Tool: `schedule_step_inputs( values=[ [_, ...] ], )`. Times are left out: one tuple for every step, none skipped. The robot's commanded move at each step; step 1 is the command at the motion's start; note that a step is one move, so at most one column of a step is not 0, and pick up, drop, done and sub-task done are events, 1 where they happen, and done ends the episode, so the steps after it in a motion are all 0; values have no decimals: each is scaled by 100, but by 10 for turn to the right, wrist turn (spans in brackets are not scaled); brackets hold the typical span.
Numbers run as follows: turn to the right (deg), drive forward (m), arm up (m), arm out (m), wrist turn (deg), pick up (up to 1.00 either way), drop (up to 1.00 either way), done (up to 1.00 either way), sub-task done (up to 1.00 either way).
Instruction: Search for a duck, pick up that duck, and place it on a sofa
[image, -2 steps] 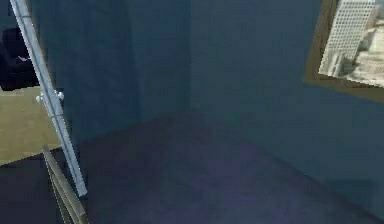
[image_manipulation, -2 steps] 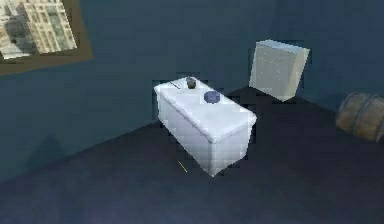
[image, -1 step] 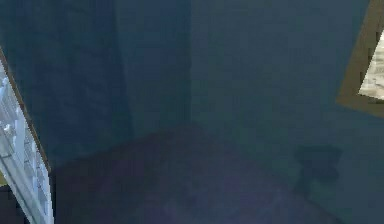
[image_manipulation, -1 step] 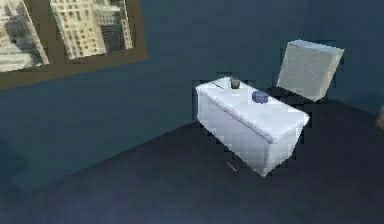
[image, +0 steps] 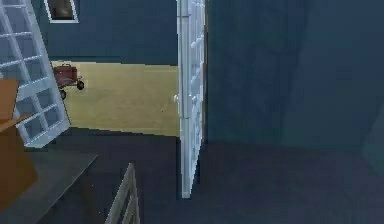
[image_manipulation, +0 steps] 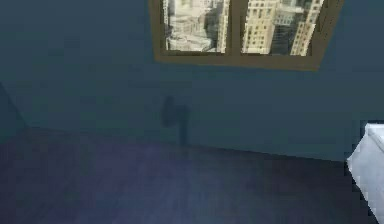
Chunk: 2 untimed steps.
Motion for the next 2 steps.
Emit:
schedule_step_inputs(
  values=[
    [0, 90, 0, 0, 0, 0, 0, 0, 0],
    [-390, 0, 0, 0, 0, 0, 0, 0, 0]
  ],
)
